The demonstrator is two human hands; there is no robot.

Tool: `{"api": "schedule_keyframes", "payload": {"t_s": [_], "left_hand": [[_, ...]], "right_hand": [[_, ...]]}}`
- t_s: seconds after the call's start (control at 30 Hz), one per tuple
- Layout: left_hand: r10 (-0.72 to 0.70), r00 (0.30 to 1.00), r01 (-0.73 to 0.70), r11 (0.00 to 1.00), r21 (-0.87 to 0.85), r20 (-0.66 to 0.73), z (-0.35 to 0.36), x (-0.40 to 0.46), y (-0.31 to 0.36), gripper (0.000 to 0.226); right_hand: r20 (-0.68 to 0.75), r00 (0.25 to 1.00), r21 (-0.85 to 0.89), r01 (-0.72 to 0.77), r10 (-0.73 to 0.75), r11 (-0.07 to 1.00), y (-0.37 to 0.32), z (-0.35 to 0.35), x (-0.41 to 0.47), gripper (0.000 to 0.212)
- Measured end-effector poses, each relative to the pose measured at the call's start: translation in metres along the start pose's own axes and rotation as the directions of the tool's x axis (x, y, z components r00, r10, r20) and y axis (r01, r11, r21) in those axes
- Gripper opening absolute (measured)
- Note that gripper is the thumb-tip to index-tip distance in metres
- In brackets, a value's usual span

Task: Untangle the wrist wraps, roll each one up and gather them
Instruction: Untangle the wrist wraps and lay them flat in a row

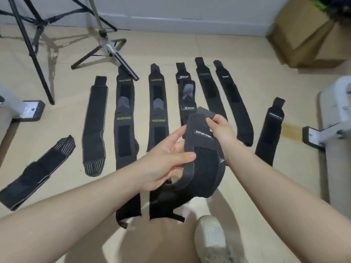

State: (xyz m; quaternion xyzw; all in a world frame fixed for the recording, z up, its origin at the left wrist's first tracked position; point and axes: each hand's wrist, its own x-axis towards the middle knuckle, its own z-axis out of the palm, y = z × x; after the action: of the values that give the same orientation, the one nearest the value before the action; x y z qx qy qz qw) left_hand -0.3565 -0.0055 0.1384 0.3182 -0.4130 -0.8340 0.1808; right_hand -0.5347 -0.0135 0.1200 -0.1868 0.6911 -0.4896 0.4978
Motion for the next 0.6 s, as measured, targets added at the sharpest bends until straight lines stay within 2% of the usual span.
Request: {"api": "schedule_keyframes", "payload": {"t_s": [0.13, 0.27, 0.37, 0.43, 0.53, 0.6], "left_hand": [[-0.002, 1.000, 0.002, 1.000, -0.014, 0.015, 0.033, 0.040, -0.001, 0.061], [-0.065, 0.998, 0.065, 0.998, -0.028, 0.001, 0.063, 0.097, -0.022, 0.063], [-0.109, 0.994, 0.109, 0.993, 0.045, 0.005, 0.083, 0.144, -0.041, 0.068], [-0.149, 0.989, 0.146, 0.984, 0.098, 0.018, 0.100, 0.170, -0.048, 0.063], [-0.192, 0.980, 0.189, 0.980, 0.055, 0.043, 0.128, 0.202, -0.048, 0.059], [-0.164, 0.982, 0.164, 0.986, 0.001, 0.094, 0.146, 0.223, -0.043, 0.061]], "right_hand": [[-0.067, 0.996, 0.056, 0.054, -0.051, 0.997, -0.014, -0.048, 0.021, 0.015], [-0.077, 0.994, 0.122, 0.087, -0.078, 0.989, -0.013, -0.102, 0.061, 0.027], [-0.109, 0.992, 0.175, 0.079, -0.061, 0.981, -0.008, -0.141, 0.093, 0.023], [-0.135, 0.990, 0.180, 0.050, -0.026, 0.982, -0.007, -0.167, 0.110, 0.021], [-0.147, 0.989, 0.161, 0.019, 0.005, 0.987, -0.017, -0.204, 0.131, 0.021], [-0.127, 0.992, 0.168, 0.023, -0.002, 0.985, -0.035, -0.224, 0.143, 0.020]]}}
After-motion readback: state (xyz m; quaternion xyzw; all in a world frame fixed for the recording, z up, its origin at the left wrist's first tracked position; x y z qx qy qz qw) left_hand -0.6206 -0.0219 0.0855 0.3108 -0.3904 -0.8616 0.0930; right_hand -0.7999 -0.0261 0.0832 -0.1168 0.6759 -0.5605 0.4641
